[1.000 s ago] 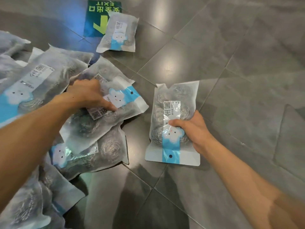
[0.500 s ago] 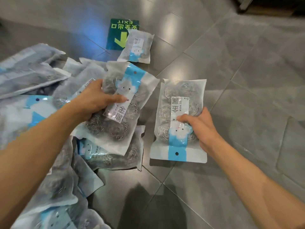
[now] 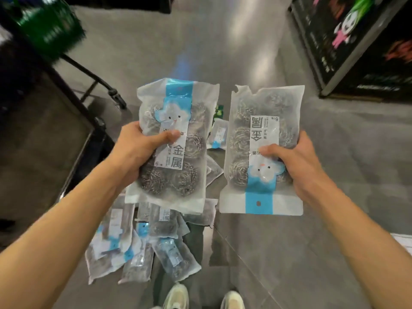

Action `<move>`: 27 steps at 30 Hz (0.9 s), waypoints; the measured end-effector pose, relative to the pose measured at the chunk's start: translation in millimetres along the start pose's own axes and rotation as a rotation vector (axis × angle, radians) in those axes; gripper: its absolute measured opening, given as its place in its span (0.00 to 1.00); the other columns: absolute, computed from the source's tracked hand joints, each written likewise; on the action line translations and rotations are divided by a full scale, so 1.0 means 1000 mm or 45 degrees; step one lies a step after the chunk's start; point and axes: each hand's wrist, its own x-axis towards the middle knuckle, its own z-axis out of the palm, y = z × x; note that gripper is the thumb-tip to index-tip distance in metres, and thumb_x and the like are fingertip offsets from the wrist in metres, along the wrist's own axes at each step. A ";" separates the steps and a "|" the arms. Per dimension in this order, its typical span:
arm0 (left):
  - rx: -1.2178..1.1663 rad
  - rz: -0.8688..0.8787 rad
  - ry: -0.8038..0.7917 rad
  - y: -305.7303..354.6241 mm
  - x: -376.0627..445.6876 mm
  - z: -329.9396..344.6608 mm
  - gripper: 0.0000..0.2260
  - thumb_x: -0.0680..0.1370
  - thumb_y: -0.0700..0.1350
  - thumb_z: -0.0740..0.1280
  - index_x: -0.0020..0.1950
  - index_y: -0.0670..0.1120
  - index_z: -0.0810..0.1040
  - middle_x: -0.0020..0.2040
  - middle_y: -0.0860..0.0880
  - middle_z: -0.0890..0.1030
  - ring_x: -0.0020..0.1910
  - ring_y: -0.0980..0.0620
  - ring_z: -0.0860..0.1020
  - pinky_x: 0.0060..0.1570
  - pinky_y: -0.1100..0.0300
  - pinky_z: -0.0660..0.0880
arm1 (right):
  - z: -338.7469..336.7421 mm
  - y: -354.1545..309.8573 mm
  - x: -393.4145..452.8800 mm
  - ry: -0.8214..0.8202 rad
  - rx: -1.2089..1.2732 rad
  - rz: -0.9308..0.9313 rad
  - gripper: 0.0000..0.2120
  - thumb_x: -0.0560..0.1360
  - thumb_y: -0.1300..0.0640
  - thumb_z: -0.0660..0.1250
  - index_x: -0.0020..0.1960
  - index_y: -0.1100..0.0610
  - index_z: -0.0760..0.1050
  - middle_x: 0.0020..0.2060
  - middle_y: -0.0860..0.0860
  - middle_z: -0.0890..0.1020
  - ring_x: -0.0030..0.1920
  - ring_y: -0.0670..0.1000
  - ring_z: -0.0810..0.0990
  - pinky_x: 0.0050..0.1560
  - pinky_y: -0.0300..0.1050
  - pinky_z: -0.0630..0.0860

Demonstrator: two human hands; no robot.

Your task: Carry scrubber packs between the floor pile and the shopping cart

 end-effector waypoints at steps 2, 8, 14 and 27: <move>-0.031 0.044 0.014 0.097 -0.042 -0.015 0.12 0.71 0.39 0.79 0.53 0.45 0.85 0.45 0.47 0.89 0.43 0.50 0.88 0.40 0.58 0.84 | -0.005 -0.098 -0.038 -0.036 0.007 -0.045 0.27 0.68 0.68 0.78 0.63 0.55 0.73 0.51 0.51 0.87 0.47 0.51 0.88 0.45 0.48 0.84; -0.072 0.329 0.053 0.323 -0.151 -0.045 0.09 0.72 0.40 0.78 0.50 0.47 0.85 0.39 0.52 0.88 0.37 0.55 0.86 0.34 0.62 0.80 | -0.012 -0.326 -0.141 -0.101 0.053 -0.327 0.28 0.68 0.71 0.76 0.66 0.59 0.73 0.51 0.54 0.87 0.45 0.49 0.88 0.40 0.42 0.83; -0.171 0.564 0.108 0.422 -0.219 -0.080 0.12 0.71 0.41 0.79 0.53 0.47 0.85 0.45 0.50 0.89 0.44 0.51 0.88 0.42 0.57 0.84 | -0.011 -0.424 -0.207 -0.092 0.091 -0.554 0.29 0.68 0.69 0.76 0.67 0.55 0.74 0.53 0.52 0.87 0.51 0.53 0.87 0.45 0.47 0.84; -0.258 0.607 0.495 0.422 -0.334 -0.159 0.12 0.71 0.38 0.79 0.53 0.47 0.84 0.46 0.47 0.89 0.45 0.47 0.88 0.43 0.54 0.85 | 0.054 -0.453 -0.252 -0.498 0.127 -0.587 0.28 0.67 0.65 0.78 0.63 0.52 0.74 0.55 0.52 0.87 0.54 0.57 0.86 0.55 0.61 0.83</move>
